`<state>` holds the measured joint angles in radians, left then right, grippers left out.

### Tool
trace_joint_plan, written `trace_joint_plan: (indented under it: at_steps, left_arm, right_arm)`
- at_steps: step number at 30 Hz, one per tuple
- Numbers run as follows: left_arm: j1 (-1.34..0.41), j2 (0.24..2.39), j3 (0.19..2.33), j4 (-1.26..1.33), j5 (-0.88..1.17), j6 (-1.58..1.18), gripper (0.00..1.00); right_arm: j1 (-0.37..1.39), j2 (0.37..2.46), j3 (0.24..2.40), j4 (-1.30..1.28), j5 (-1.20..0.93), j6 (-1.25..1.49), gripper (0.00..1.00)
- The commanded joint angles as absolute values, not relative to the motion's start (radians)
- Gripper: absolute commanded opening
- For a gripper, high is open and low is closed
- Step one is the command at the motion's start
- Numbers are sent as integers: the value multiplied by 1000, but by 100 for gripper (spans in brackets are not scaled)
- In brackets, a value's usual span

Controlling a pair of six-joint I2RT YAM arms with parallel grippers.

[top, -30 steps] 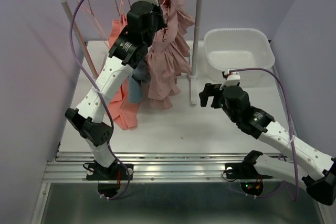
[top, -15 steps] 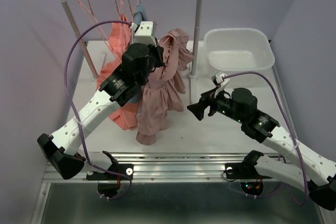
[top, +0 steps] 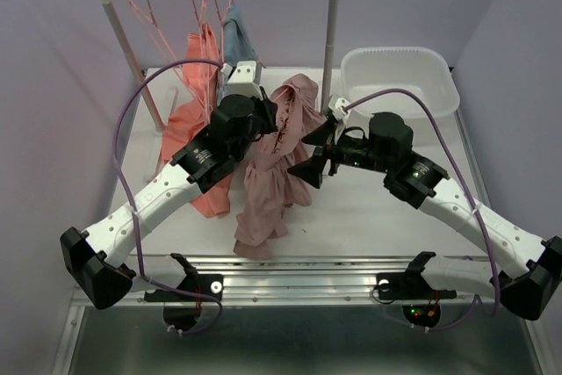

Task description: Remove the skirt from the hanger

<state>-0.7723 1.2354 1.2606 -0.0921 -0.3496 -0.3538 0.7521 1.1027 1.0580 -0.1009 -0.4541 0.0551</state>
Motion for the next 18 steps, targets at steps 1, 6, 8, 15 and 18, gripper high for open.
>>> trace_joint_plan:
  at_steps: [1, 6, 8, 15, 18]
  left_arm:
    - [-779, 1154, 1249, 25, -364, -393, 0]
    - [-782, 1157, 1250, 28, -367, -405, 0]
    - [-782, 1163, 1252, 28, -362, -408, 0]
    - [-784, 1170, 1247, 31, -364, -433, 0]
    - [-784, 1177, 1244, 32, -373, -431, 0]
  right_arm:
    - [747, 1144, 1166, -75, -557, 11, 100]
    - [747, 1209, 1180, -12, -655, 11, 100]
    - [747, 1232, 1186, -11, -712, -21, 100]
    - [747, 1308, 1204, 28, -762, -3, 85]
    - [747, 1315, 1200, 50, -787, 37, 75]
